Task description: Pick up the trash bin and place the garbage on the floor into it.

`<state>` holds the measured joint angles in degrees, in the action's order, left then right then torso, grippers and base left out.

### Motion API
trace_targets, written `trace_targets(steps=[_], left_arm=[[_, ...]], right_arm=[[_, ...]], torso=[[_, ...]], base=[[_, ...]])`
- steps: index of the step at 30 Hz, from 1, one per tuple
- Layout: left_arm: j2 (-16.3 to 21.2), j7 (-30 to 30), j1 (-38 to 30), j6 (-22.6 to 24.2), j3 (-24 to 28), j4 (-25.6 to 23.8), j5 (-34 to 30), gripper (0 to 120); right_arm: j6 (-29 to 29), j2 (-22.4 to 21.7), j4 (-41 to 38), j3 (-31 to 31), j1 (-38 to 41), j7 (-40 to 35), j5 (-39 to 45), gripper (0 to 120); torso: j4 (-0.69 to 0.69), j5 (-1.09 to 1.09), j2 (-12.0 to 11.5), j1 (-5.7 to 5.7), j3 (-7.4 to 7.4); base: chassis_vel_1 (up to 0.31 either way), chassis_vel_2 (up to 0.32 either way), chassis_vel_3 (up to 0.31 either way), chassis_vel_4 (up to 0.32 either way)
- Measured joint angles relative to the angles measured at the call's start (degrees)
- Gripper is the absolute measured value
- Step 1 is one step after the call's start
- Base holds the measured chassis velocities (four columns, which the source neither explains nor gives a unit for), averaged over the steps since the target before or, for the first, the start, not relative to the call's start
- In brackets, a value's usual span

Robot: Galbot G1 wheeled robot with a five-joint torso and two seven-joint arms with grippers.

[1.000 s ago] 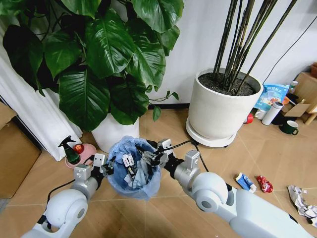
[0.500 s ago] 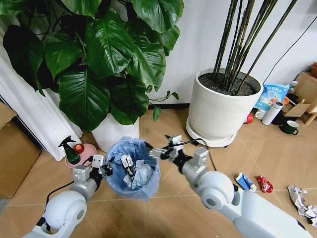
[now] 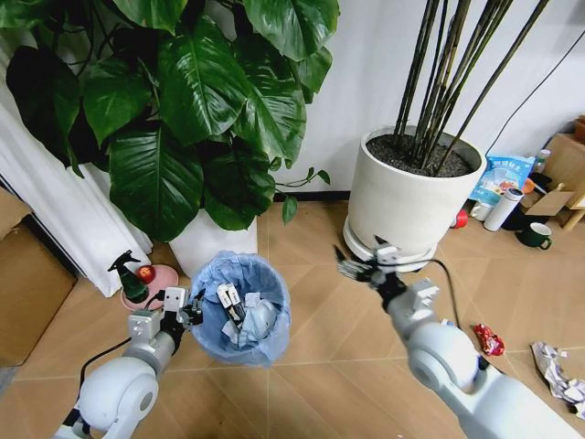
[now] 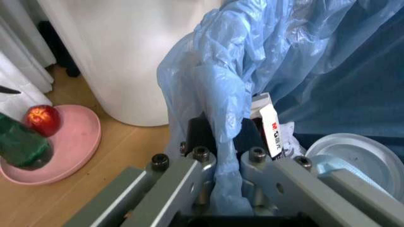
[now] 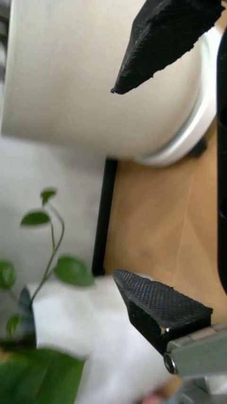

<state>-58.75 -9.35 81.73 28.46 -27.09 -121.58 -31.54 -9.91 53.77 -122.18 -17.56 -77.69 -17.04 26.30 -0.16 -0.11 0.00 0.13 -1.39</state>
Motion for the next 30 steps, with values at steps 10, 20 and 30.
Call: trace_targets(steps=[10,20,30], left_arm=[[0.0,0.5,0.1,-0.1,-0.1,-0.2,0.0,0],[0.4,0.6,0.6,-0.2,-0.3,-1.1,-0.1,0],[0.6,0.8,0.6,-0.2,-0.3,-1.4,-0.1,0]], right_arm=[[1.9,6.8,-3.2,-6.9,-10.8,0.6,-7.1,100],[1.7,10.4,-3.5,-8.0,-11.8,0.4,-8.5,100],[1.7,11.6,-3.0,-8.2,-11.8,0.4,-8.6,100]], torso=[[0.01,-0.01,0.0,0.00,0.00],[0.02,-0.01,0.0,0.00,-0.01],[0.01,0.00,0.0,0.00,-0.01]], base=[[0.000,0.000,0.000,0.000],[0.000,0.000,0.000,0.000],[-0.107,-0.139,0.117,0.126]])
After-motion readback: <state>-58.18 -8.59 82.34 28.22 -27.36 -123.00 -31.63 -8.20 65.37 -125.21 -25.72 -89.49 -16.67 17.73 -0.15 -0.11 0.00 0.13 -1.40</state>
